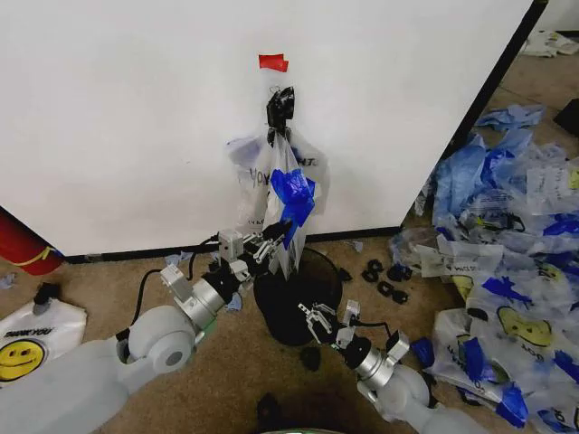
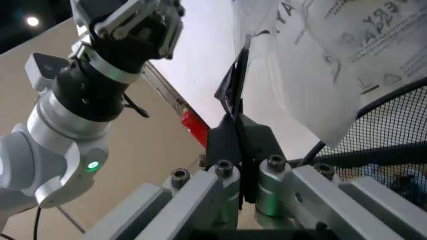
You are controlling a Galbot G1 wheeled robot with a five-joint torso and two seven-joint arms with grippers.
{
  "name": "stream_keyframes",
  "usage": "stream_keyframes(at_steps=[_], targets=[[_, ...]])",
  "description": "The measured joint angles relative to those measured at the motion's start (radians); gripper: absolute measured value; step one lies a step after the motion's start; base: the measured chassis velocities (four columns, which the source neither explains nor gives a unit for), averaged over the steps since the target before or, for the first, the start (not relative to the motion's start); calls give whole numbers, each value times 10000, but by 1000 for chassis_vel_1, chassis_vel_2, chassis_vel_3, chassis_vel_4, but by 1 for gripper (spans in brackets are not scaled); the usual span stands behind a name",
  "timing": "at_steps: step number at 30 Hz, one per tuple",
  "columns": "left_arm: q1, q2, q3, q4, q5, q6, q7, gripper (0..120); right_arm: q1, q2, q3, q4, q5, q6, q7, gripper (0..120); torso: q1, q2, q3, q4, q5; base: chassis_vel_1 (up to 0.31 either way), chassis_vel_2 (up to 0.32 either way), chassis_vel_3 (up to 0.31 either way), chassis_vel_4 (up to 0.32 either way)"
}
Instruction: Pick up the garbage bag from the wall and place it over the trash bin.
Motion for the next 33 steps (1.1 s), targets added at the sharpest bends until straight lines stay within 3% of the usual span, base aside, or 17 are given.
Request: stream_keyframes(at_steps=[21,33], targets=[[925,33,-1156,-401,-17,129,-347,0,18,278,-34,-92,51,32,116,0,0,0,0,0,1,0,0,0,0],[868,-203,-1376,-343,-228,182,-709,0,-9,288,48,-129,38,135,139,0,0,0,0,0,1,0,0,0,0]])
